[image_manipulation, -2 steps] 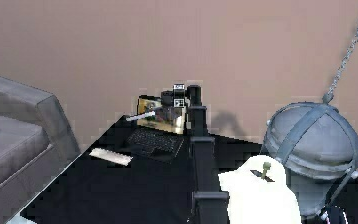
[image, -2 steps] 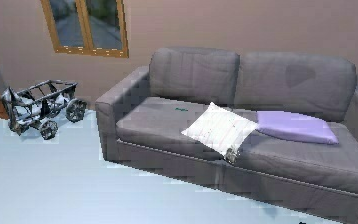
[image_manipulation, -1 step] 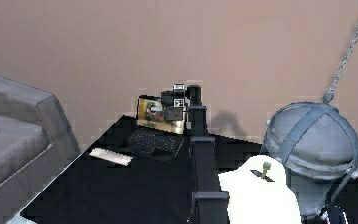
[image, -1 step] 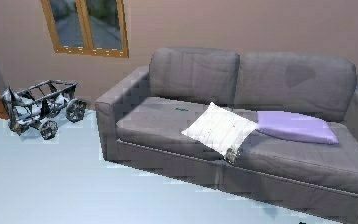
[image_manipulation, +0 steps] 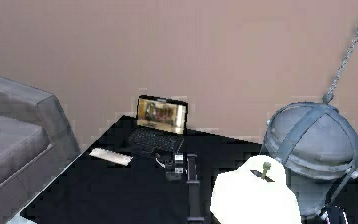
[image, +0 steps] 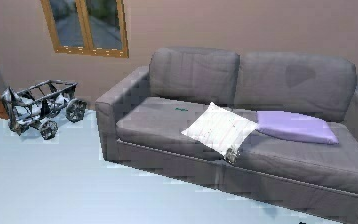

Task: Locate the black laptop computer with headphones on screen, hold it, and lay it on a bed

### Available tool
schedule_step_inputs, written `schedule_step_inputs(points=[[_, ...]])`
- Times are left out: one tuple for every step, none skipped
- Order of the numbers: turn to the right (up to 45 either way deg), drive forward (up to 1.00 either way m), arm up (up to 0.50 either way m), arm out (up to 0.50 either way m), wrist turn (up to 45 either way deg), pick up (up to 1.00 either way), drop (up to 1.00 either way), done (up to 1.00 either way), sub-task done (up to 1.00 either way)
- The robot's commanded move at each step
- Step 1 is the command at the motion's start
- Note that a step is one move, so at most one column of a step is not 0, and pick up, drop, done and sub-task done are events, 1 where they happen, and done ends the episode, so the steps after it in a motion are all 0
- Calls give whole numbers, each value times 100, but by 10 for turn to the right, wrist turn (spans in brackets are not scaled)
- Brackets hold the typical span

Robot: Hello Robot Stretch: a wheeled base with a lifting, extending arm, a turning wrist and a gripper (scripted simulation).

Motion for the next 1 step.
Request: schedule_step_inputs(points=[[0,0,0,0,0,100,0,0,0]])
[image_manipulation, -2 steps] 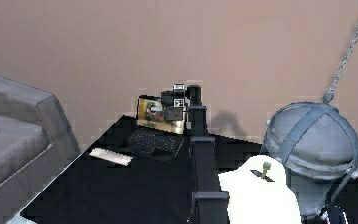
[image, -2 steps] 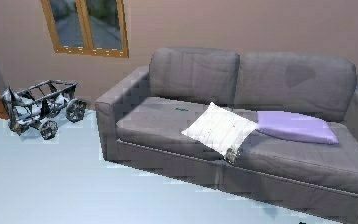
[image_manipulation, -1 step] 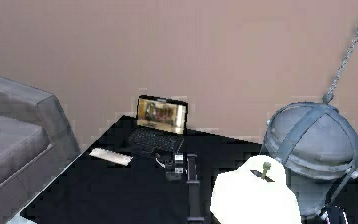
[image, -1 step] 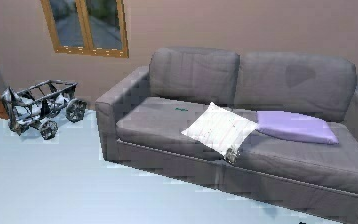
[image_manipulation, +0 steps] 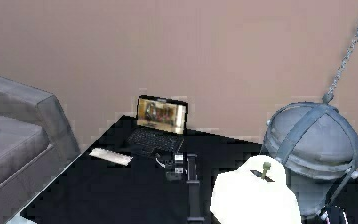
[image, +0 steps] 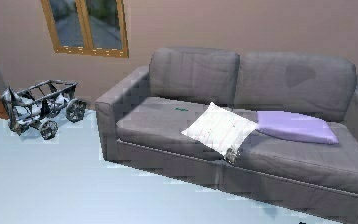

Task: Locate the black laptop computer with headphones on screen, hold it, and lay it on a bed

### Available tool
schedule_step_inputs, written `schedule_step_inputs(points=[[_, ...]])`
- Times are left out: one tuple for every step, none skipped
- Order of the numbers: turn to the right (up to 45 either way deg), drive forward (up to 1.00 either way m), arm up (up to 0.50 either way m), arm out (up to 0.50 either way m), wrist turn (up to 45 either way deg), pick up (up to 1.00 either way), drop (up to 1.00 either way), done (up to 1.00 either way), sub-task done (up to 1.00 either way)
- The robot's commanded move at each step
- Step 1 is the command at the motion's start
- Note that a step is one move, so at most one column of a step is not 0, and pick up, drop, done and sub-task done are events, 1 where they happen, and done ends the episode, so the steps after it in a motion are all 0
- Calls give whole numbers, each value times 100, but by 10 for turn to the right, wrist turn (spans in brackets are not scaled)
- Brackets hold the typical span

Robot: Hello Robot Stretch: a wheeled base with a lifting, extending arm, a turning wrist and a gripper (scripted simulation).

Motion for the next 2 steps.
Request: schedule_step_inputs(points=[[0,0,10,0,0,0,0,0,0],[0,0,34,0,0,0,0,0,0]])
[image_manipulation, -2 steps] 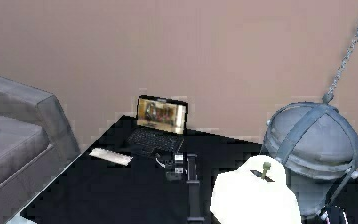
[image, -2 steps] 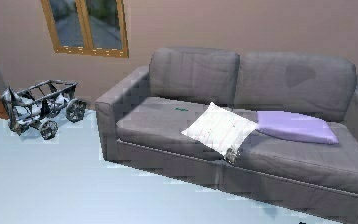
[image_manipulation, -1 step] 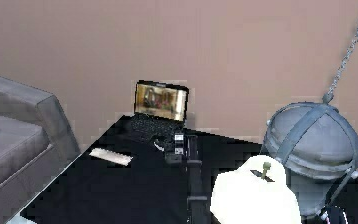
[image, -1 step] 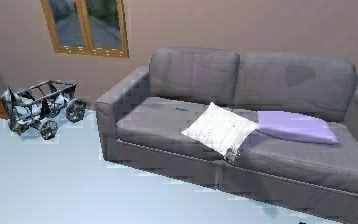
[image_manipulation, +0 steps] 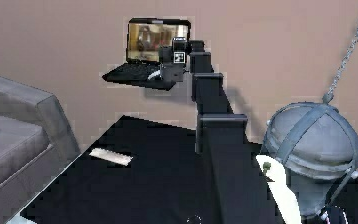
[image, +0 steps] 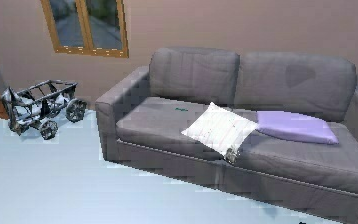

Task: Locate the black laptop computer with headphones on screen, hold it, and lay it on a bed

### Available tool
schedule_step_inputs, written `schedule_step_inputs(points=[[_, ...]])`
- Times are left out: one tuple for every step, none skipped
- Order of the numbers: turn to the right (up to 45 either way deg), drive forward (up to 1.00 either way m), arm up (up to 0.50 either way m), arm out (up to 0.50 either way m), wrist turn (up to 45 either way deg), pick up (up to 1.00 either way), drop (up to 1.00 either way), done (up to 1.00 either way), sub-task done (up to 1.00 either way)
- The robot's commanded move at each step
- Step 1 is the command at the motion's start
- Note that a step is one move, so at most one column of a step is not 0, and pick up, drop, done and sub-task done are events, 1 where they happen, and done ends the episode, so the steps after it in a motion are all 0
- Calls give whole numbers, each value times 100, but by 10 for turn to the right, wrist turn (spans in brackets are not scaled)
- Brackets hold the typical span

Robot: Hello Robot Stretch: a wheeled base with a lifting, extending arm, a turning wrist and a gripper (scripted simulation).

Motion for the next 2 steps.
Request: schedule_step_inputs(points=[[0,0,0,0,-450,0,0,0,0],[0,0,0,0,-450,0,0,0,0]])
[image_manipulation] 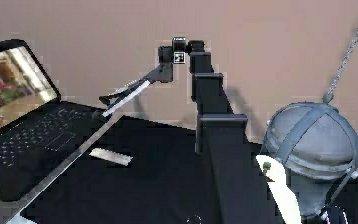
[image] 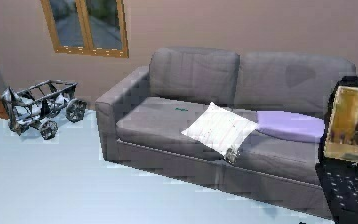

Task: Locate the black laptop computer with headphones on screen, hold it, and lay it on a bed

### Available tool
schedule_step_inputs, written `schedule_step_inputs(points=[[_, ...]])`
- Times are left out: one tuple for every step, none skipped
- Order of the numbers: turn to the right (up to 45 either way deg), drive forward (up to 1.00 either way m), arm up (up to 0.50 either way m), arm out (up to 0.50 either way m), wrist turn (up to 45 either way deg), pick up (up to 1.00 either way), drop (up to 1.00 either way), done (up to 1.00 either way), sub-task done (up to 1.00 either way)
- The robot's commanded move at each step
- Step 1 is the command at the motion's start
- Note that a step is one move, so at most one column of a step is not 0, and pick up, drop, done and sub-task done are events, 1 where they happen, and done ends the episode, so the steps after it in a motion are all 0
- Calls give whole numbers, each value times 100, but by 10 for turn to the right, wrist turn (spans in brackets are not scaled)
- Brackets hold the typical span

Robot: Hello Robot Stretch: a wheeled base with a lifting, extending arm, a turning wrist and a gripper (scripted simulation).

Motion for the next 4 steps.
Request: schedule_step_inputs(points=[[0,0,0,0,-300,0,0,0,0],[0,0,0,-44,0,0,0,0,0],[-150,0,0,0,0,0,0,0,0],[0,75,0,0,0,0,0,0,0]])
